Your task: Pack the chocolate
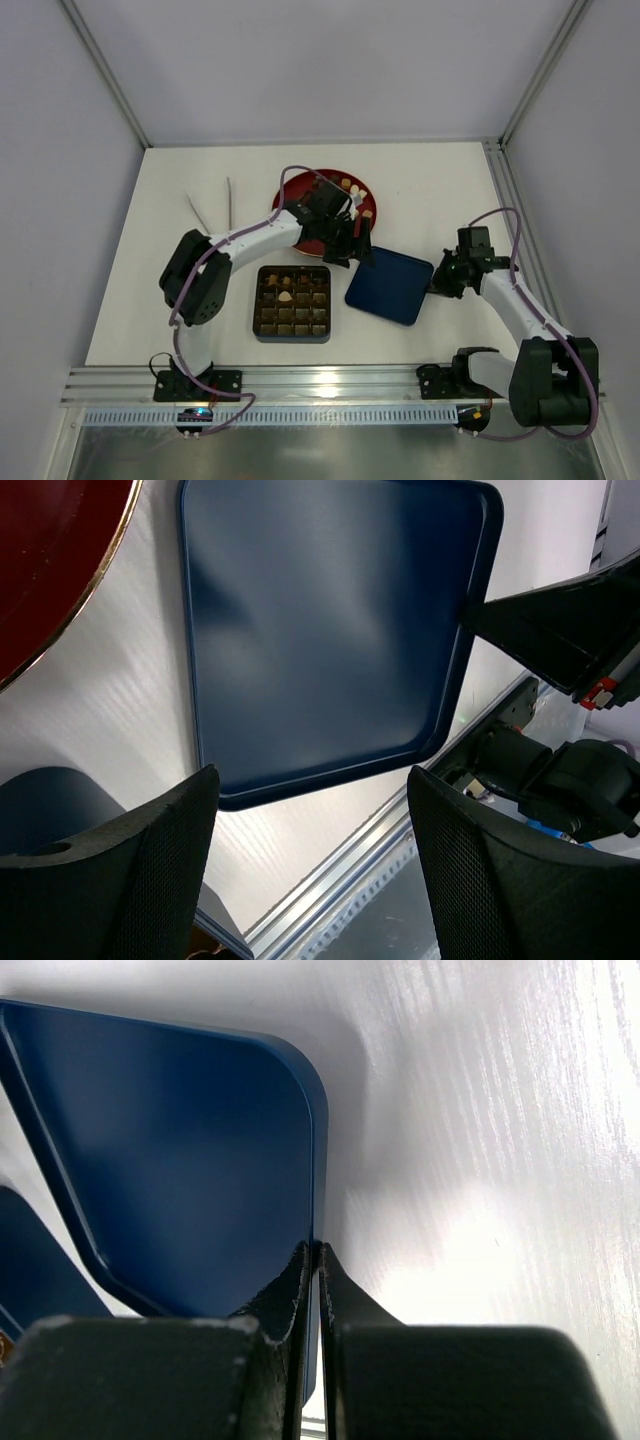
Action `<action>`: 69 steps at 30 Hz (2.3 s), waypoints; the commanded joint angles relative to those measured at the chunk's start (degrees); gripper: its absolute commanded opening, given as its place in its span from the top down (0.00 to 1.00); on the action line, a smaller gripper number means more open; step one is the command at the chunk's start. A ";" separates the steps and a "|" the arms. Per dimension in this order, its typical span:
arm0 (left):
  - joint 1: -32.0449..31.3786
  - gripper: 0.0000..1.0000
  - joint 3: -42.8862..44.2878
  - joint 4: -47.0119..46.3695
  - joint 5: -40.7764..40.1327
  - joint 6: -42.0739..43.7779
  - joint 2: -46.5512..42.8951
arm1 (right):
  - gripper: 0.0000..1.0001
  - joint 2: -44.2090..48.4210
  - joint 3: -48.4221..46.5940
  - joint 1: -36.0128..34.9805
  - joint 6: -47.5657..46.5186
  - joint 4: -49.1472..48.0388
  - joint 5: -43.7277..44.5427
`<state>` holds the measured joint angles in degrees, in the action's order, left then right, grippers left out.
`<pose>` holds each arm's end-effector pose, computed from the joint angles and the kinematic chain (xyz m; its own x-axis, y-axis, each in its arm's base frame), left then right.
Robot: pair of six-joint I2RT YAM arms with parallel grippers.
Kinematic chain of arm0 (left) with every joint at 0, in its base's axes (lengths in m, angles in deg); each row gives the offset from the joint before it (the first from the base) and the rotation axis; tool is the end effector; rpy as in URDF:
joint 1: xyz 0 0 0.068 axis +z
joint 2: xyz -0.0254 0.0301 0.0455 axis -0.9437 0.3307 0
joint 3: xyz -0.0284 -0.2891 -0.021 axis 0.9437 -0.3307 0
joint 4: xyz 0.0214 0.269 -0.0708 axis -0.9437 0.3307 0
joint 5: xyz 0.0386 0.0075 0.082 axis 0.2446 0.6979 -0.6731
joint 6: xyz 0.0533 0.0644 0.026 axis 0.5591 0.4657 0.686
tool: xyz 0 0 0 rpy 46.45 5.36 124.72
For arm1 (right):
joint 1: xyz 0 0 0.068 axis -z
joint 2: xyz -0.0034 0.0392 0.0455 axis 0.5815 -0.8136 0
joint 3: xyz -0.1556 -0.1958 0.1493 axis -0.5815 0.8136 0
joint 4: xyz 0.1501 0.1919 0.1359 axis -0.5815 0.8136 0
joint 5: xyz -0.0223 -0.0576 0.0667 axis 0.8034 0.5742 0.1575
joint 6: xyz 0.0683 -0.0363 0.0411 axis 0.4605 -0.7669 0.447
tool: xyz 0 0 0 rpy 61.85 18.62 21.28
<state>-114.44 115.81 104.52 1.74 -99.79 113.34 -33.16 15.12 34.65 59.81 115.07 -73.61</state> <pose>0.3113 -0.3413 0.2036 -0.9633 0.1161 -0.2422 0.2460 0.7430 -0.6224 0.2223 0.0177 0.1505 -0.8353 0.4598 -0.3013 0.3503 0.8676 0.3530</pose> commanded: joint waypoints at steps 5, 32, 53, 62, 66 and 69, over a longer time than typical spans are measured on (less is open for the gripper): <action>0.50 0.26 3.90 0.27 4.88 1.43 3.50 | 0.96 2.85 -3.99 3.54 -1.50 1.79 -4.76; 1.91 0.33 -0.05 -12.82 15.60 -4.11 4.31 | 0.96 8.30 -8.12 5.13 -1.95 5.57 -11.79; 4.02 1.00 -3.74 -14.76 19.73 -9.73 -3.08 | 0.71 10.33 -10.23 -5.49 -2.12 3.81 0.48; 8.76 1.00 -4.71 -10.19 20.44 -13.60 -6.77 | 0.31 15.42 -16.90 -25.41 -6.94 5.39 24.92; 11.13 1.00 -4.80 -8.78 22.46 -16.41 -8.09 | 0.28 15.42 -20.94 -38.70 -10.90 5.40 36.24; 12.63 1.00 -5.23 -8.34 24.47 -19.30 -8.97 | 0.28 15.86 -22.71 -50.80 -15.02 4.61 41.79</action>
<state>-102.70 110.50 95.32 21.22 -114.89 107.89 -18.06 -4.73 -7.45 50.67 120.67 -43.42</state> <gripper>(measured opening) 0.125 0.714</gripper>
